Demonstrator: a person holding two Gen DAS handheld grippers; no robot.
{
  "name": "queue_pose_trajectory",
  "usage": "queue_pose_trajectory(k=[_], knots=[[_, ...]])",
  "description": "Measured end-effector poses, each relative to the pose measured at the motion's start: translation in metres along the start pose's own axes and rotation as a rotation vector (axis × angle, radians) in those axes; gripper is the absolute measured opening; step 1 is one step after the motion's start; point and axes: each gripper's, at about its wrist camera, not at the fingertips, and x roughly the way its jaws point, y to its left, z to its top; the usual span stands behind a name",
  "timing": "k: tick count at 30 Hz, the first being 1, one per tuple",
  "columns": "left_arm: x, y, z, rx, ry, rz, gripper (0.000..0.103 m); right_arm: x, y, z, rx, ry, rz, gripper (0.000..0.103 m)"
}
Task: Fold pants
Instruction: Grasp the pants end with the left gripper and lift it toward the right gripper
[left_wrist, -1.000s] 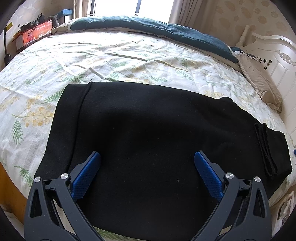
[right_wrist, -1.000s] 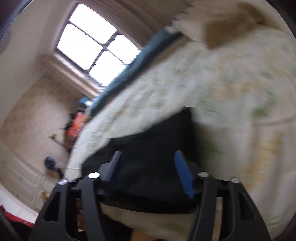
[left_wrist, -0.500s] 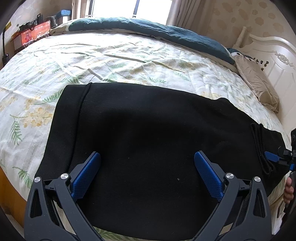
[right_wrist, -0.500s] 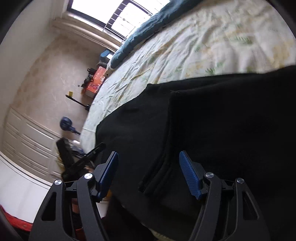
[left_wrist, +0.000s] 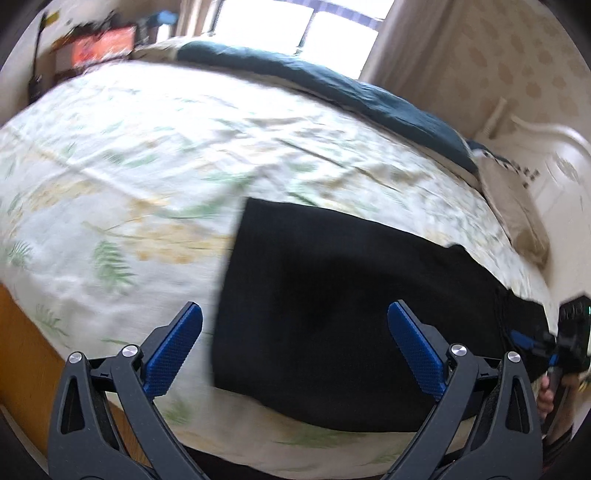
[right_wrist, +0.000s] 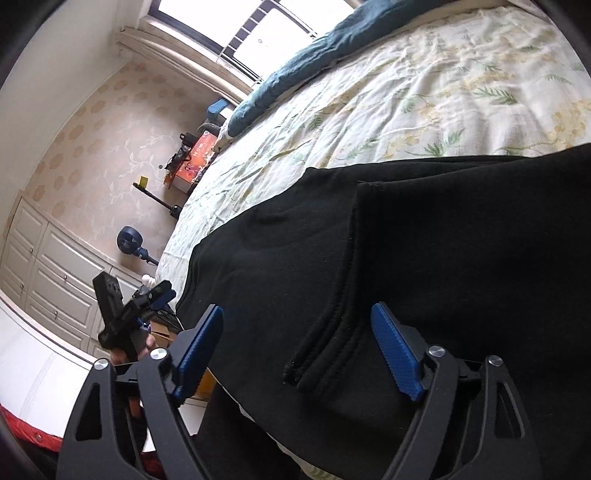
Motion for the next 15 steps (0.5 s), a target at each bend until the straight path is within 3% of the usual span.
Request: queue_pose_trajectory(k=[6,8,12,15], knots=[[0.028,0.040,0.008,-0.133,0.077,-0.137,0.100,-0.001,0.003,-0.005,-0.037,-0.037,-0.017,0.087],[0.030,0.038,0.011,-0.129,0.074,-0.177,0.100,-0.001,0.004,-0.005,-0.037,-0.040,-0.019,0.087],[0.044,0.022,0.016,-0.111,0.154,-0.315,0.100,-0.001,0.003,-0.005,-0.033,-0.047,-0.022,0.087],[0.053,0.016,0.014,-0.106,0.177,-0.334,0.100,-0.001,0.002,-0.006,-0.035,-0.057,-0.020,0.087]])
